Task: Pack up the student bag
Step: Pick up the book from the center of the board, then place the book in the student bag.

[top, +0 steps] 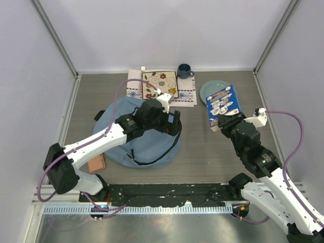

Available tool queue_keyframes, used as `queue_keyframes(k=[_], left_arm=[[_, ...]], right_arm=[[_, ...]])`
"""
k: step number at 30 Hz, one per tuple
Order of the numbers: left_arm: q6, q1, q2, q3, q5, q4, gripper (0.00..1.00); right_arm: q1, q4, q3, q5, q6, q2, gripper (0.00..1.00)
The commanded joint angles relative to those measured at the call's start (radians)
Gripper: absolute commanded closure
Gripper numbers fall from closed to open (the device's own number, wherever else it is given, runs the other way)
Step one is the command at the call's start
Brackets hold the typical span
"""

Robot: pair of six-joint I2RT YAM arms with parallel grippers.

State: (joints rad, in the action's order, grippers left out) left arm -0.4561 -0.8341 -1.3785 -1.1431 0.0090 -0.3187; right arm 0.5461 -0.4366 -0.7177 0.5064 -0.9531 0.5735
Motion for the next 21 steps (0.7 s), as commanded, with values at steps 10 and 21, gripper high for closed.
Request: queue_keyframes(k=[10, 21], left_arm=[[0.086, -0.114, -0.260, -0.237, -0.047, -0.213, 0.17], [0.106, -0.119, -0.344, -0.287, -0.053, -0.273, 0.36]], right_arm=[[-0.003, -0.017, -0.081, 0.116, 0.028, -0.018, 0.99], [-0.002, -0.010, -0.085, 0.096, 0.014, 0.017, 0.99]])
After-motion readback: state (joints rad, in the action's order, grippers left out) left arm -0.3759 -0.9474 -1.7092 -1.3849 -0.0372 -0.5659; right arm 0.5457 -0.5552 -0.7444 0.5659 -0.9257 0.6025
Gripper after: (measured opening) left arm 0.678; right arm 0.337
